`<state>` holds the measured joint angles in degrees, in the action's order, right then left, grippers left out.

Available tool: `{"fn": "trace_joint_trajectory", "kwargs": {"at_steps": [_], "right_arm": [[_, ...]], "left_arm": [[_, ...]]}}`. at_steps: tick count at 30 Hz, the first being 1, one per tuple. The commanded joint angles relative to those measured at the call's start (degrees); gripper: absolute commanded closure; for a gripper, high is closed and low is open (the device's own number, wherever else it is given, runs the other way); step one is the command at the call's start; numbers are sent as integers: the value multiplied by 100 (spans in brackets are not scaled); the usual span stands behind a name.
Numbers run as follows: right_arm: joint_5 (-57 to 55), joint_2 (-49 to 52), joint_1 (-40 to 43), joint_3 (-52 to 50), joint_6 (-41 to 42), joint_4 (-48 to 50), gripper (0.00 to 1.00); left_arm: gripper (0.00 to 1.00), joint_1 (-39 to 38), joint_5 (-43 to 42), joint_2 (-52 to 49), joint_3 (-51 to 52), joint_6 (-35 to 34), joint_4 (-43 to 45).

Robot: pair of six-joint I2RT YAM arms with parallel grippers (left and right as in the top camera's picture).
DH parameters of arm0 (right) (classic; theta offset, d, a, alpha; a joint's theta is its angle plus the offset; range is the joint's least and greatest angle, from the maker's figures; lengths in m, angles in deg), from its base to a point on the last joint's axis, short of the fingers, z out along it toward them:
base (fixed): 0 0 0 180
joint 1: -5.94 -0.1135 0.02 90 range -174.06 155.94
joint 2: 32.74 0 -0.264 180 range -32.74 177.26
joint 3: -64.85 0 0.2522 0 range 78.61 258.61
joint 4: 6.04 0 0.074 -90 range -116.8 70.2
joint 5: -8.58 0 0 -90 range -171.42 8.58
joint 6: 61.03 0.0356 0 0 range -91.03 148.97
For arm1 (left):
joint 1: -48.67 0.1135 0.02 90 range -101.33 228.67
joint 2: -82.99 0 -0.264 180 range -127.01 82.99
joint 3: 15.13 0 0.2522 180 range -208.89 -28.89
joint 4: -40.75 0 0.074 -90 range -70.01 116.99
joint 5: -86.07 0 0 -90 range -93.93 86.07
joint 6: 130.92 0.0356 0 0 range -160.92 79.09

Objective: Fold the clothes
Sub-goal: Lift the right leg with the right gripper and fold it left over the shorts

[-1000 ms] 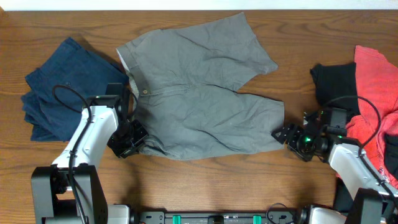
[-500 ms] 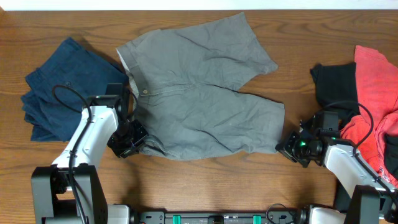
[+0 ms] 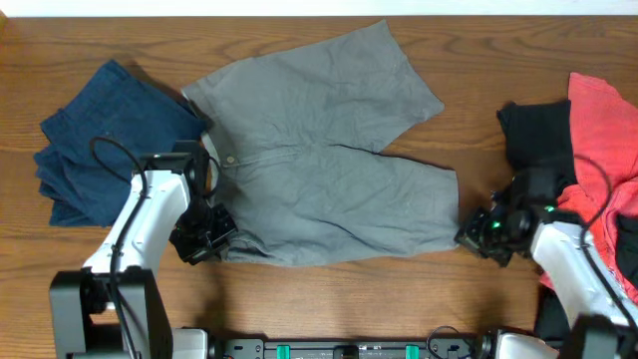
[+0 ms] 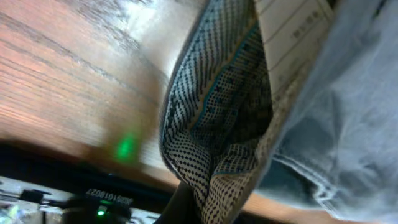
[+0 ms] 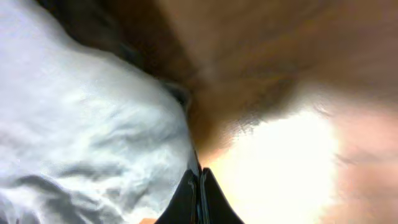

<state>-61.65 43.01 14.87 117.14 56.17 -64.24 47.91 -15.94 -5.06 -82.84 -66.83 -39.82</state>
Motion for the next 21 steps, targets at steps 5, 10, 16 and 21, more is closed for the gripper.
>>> {"fn": "trace_joint_trajectory", "kwargs": {"at_steps": [5, 10, 16, 21], "right_arm": [[-955, -933, 57, 1325, -599, -1106, 99], [-1451, -1523, 136, 1926, -695, -1864, 99], [-1742, -2015, 273, 2341, -953, -2044, 99], [-1574, -2017, 258, 2634, -1486, -1331, 99]], "left_arm": [[94, -564, -151, 1467, 11, 422, -262], [94, -896, -168, 2811, 11, 184, -579], [94, -994, -251, 4350, 11, -192, -925], [94, -994, 87, 5283, 11, -706, -581]]}}
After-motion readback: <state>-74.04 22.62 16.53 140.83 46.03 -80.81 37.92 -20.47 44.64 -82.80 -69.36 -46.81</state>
